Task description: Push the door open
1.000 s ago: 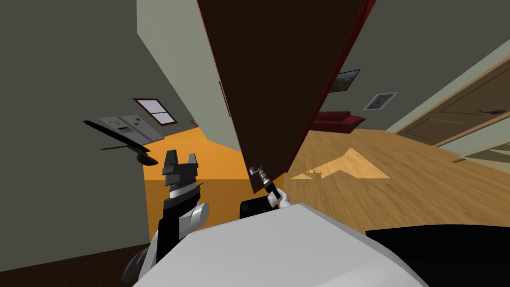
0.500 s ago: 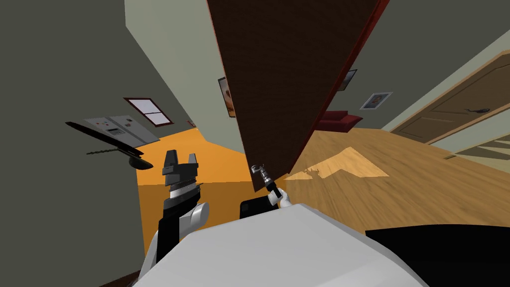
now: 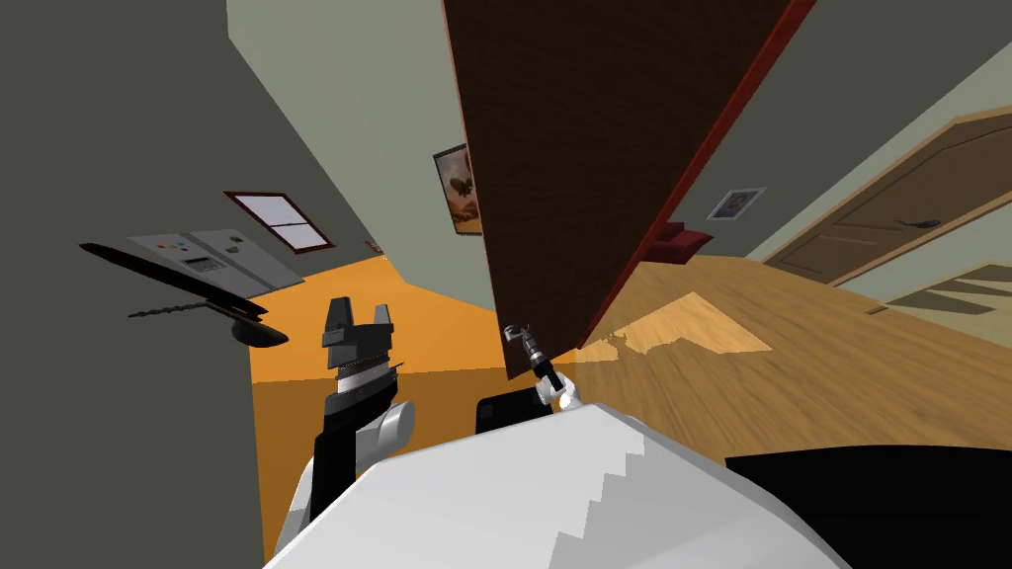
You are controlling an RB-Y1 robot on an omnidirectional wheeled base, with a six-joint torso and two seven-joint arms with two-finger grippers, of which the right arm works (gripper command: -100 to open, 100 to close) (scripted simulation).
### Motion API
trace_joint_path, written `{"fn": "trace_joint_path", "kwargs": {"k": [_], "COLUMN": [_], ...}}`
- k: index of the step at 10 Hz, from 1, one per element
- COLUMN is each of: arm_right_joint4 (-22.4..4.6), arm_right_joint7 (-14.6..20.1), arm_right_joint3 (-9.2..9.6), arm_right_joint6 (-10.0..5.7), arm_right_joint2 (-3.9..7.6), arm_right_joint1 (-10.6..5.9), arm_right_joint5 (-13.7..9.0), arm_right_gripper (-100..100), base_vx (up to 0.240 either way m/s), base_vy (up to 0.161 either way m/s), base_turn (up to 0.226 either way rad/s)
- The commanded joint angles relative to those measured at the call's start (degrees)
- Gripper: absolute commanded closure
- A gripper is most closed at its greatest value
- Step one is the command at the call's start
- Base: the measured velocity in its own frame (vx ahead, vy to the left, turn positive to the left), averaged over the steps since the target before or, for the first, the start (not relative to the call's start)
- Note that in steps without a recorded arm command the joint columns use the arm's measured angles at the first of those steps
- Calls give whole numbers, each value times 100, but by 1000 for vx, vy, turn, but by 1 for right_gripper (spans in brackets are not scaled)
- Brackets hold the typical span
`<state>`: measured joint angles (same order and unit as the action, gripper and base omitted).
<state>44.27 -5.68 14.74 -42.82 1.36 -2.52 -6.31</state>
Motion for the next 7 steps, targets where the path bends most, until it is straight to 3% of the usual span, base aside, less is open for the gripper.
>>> {"fn": "trace_joint_path", "kwargs": {"k": [1, 6, 7], "arm_right_joint4": [-129, -183, -204], "arm_right_joint7": [-47, -162, -153], "arm_right_joint3": [-164, -431, -473], "arm_right_joint6": [-88, -112, -132], "arm_right_joint2": [-16, -390, -297], "arm_right_joint1": [-110, -138, -145], "arm_right_joint5": [-53, -132, -151], "arm_right_gripper": [100, 100, 100], "base_vx": [175, 132, 38], "base_vy": [111, 130, 19], "base_turn": [-63, -82, -35]}}
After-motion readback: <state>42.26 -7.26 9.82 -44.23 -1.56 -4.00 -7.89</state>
